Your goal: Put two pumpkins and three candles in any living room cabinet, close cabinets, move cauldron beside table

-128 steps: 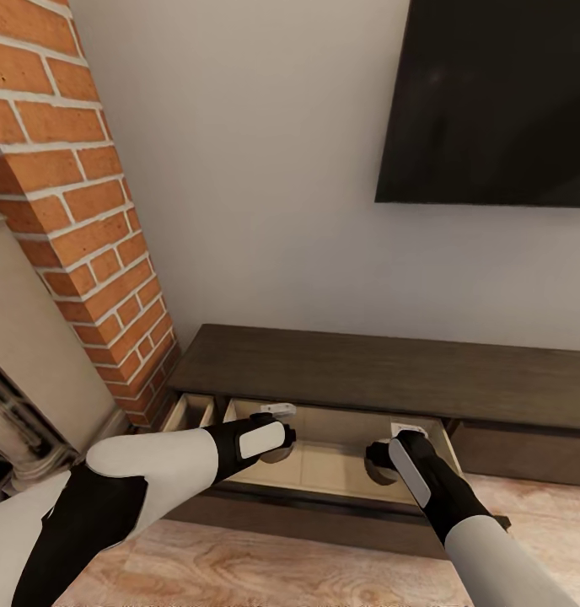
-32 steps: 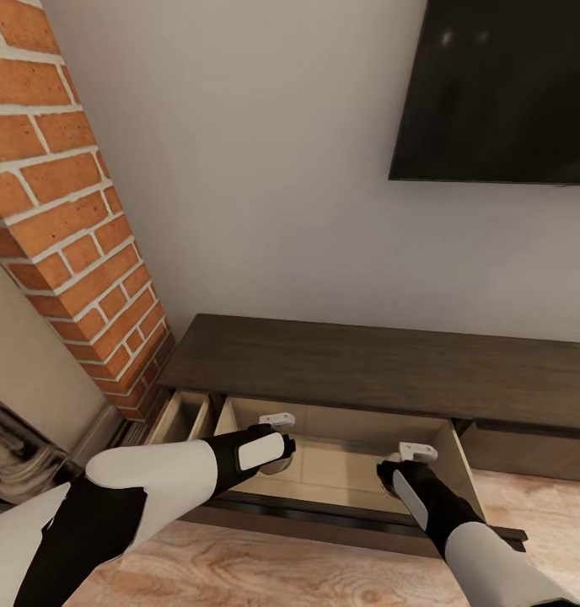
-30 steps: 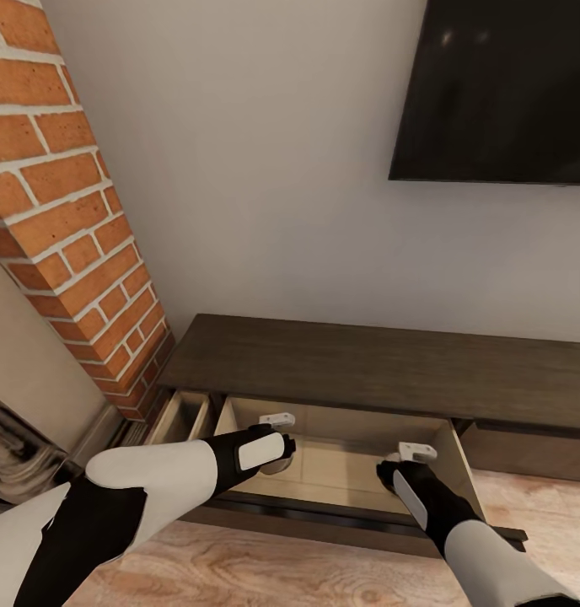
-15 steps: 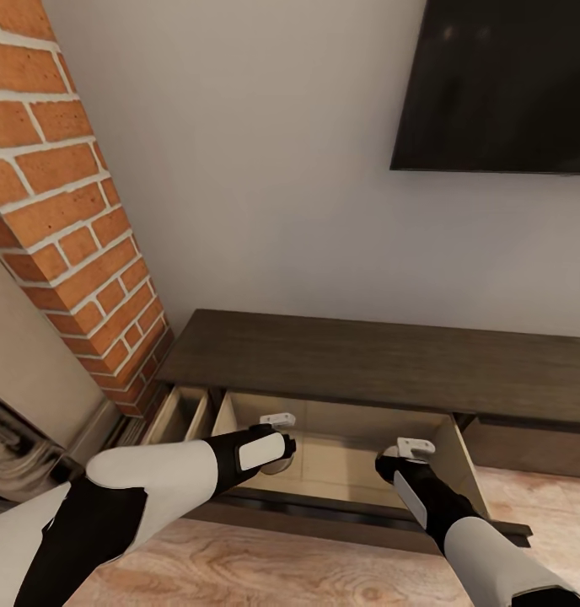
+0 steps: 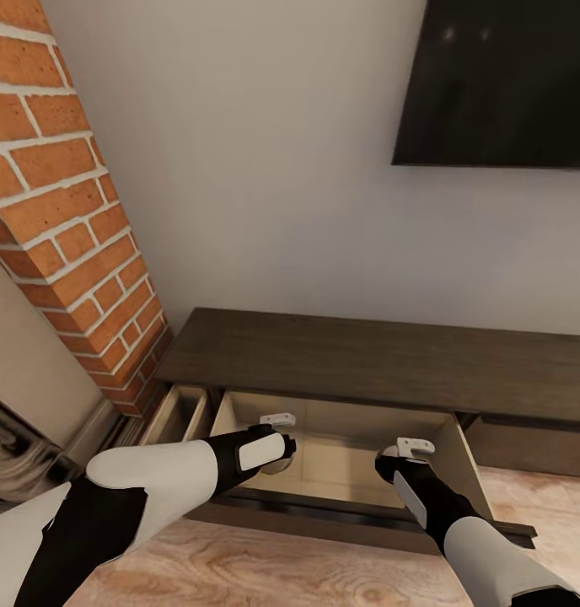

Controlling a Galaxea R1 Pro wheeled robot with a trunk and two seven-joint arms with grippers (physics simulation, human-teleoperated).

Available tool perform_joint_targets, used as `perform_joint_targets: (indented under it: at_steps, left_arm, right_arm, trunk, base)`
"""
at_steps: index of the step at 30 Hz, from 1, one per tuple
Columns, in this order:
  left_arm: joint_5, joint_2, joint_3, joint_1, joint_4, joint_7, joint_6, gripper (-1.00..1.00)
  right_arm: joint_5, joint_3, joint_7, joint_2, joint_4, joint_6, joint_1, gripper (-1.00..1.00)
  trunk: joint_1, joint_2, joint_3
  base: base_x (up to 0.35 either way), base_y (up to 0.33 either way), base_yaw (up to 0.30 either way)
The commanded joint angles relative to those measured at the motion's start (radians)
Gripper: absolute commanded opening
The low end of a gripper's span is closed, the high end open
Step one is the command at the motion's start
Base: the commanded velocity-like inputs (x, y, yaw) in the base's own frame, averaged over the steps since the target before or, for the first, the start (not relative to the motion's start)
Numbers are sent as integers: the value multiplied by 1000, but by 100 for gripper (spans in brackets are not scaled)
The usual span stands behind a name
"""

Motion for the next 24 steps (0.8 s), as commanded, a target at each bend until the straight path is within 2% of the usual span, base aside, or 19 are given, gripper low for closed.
perform_joint_targets:
  at_steps: [1,18,24]
  left_arm:
    - [-2,0,-5,-1,-1,3,4,-100]
    - [-2,1,-3,-2,-1,-3,7,-100]
    - [-2,0,-3,-2,-1,-2,7,-100]
  right_arm:
    - [-9,9,-8,-1,-2,5,0,-100]
    - [-9,9,-10,0,-3,50,0,-100]
    - [-10,8,-10,0,-3,63,0,-100]
  trunk:
    - [0,0,-1]
    - [0,0,-1]
    - [23,-42,-20]
  base:
    - [221,0,0]
    - [58,0,0]
    - [1,0,0]
